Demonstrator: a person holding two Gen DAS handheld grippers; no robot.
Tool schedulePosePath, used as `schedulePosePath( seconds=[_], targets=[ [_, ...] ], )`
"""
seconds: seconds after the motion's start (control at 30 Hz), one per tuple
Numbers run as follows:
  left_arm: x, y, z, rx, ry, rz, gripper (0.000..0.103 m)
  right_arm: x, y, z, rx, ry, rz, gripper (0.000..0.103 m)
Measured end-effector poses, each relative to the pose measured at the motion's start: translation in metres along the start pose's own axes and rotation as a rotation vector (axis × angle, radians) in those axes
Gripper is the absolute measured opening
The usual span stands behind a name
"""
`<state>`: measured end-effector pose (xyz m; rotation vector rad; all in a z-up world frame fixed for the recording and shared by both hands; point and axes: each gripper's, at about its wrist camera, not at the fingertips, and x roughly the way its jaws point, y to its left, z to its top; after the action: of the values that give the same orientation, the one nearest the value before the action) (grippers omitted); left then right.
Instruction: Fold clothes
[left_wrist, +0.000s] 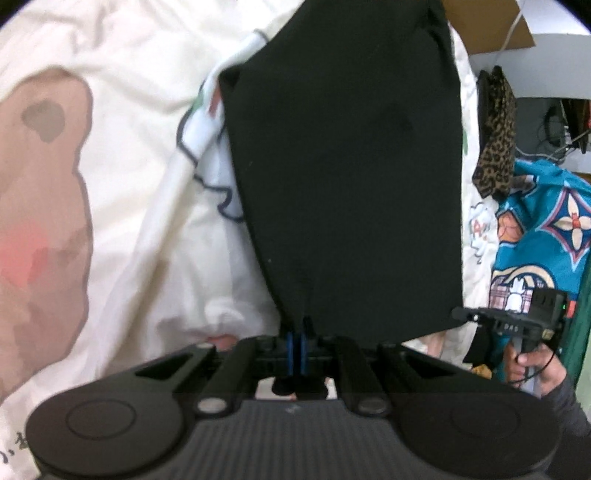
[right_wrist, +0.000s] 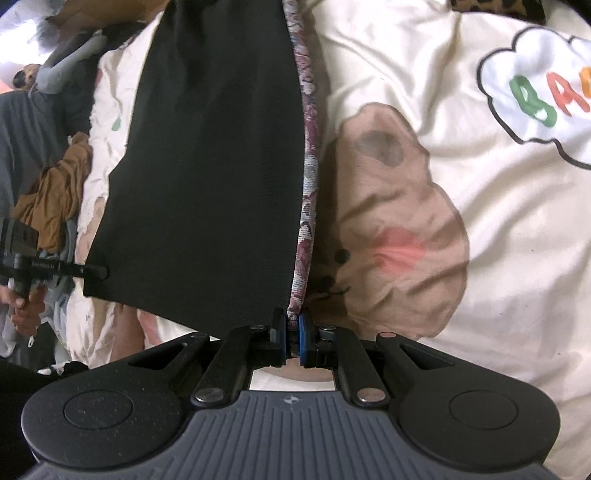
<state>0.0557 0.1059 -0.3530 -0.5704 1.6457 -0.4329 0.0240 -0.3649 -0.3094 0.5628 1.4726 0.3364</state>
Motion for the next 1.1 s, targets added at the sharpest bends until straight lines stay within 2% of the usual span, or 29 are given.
schedulePosePath(
  seconds=[0.13,0.23,0.27,0.3,0.37,0.5,0.73,0.87,1.03,1.07,1.1],
  targets=[
    [0.008,0.008,-0.003,-0.016,0.002,-0.003,0.004,0.008,-0.004,0.002,0.002,-0.007,0.003,0.009],
    [0.008,0.014,-0.004,-0.037,-0.005,-0.021,0.004,0.013,-0.009,0.003,0.025,-0.069,0.027,0.011],
    [0.007,0.015,-0.005,-0.042,-0.009,-0.027,0.004,0.014,-0.011,0.005,0.039,-0.081,0.041,0.016],
    [0.006,0.016,-0.006,-0.042,-0.012,-0.031,0.004,0.017,-0.014,0.006,0.058,-0.094,0.061,0.029],
    [0.004,0.015,-0.007,-0.036,-0.019,-0.035,0.004,0.023,-0.014,0.01,0.073,-0.11,0.068,0.043],
    [0.001,0.015,-0.008,-0.031,-0.025,-0.037,0.004,0.034,-0.016,0.012,0.095,-0.098,0.051,0.042],
    [0.002,0.019,-0.01,-0.033,-0.034,-0.044,0.004,0.027,-0.022,0.008,0.113,-0.102,0.038,0.042],
    [0.005,0.02,-0.008,-0.042,-0.032,-0.041,0.004,0.032,-0.027,0.005,0.127,-0.095,0.065,0.042],
    [0.008,0.019,-0.007,-0.047,-0.029,-0.032,0.004,0.05,-0.033,0.002,0.2,-0.074,0.172,0.039],
    [0.009,0.019,-0.007,-0.049,-0.028,-0.031,0.004,0.051,-0.038,0.001,0.227,-0.078,0.201,0.037],
    [0.01,0.018,-0.007,-0.05,-0.028,-0.03,0.004,0.052,-0.042,0.001,0.251,-0.08,0.213,0.022]
  ],
)
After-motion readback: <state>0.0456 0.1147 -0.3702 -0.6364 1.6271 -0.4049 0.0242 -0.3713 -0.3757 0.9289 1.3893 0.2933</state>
